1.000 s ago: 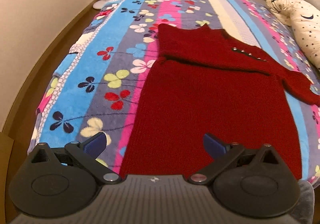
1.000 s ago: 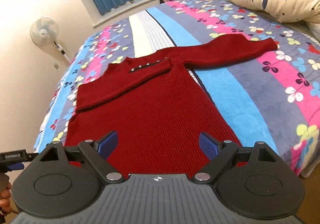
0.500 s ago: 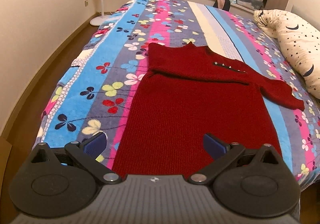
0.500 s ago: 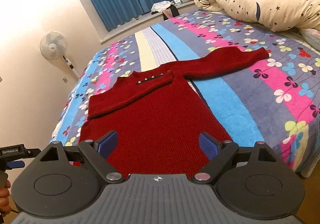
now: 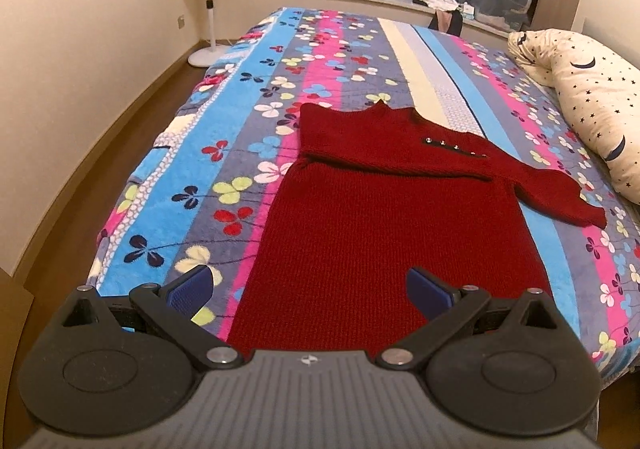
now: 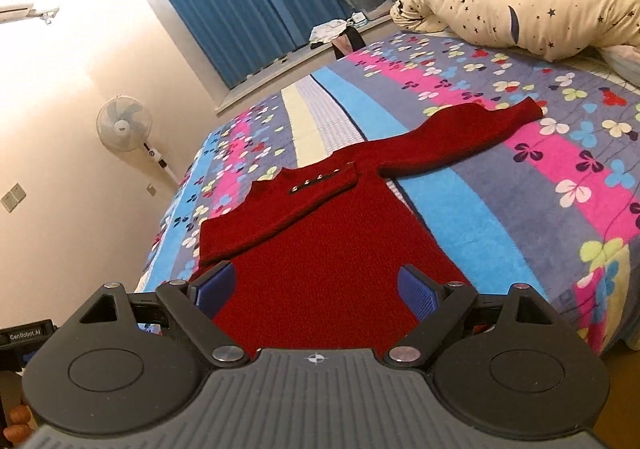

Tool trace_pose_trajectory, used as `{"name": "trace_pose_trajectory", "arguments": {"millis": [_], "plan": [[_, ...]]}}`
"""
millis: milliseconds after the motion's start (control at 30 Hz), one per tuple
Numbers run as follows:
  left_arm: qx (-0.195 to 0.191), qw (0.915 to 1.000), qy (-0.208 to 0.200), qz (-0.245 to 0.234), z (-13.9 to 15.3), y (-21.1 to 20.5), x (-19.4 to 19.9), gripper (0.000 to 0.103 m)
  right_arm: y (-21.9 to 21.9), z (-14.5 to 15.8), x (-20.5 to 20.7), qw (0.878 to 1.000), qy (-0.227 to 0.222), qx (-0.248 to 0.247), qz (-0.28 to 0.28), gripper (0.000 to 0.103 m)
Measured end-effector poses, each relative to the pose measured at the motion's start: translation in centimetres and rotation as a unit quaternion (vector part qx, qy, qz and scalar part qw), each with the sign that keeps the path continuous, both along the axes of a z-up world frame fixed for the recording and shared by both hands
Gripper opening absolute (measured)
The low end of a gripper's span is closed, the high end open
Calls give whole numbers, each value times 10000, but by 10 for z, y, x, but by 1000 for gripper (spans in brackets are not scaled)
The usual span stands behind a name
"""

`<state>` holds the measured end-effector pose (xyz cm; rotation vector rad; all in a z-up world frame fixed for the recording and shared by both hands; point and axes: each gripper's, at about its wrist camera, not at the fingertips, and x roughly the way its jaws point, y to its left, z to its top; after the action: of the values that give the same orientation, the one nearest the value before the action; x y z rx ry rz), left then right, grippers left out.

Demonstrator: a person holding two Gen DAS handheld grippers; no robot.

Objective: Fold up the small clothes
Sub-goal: 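Grasp the other sleeve cuff with the right tool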

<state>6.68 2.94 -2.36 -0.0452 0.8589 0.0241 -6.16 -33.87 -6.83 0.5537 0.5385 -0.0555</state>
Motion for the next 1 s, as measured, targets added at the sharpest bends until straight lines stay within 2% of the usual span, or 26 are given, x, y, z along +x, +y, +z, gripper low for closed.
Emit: {"name": "trace_pose_trajectory", "arguments": {"millis": [200, 333, 433, 567, 700, 800, 1000], "plan": [[15, 9997, 261, -3, -13, -12, 30, 103, -33, -12, 35, 9995, 107, 142, -272, 89], [30, 9991, 409, 127, -23, -18, 55, 103, -95, -33, 82, 9946, 73, 503, -904, 89], [124, 9983, 543, 168, -31, -25, 75, 103, -158, -60, 129, 9839, 185, 830, -1571, 89], [367, 9963, 749, 194, -43, -35, 105, 103, -233, -101, 190, 9683, 454, 933, -2273, 89], [384, 9934, 1034, 300, -61, -40, 136, 103, -292, -153, 243, 9428, 933, 1334, -2908, 89], [359, 9907, 1234, 451, -74, -39, 155, 103, -317, -182, 275, 9294, 1161, 1545, -3143, 88], [587, 9864, 1420, 589, -94, -36, 178, 103, -337, -208, 325, 9164, 1137, 1506, -3528, 87]]}}
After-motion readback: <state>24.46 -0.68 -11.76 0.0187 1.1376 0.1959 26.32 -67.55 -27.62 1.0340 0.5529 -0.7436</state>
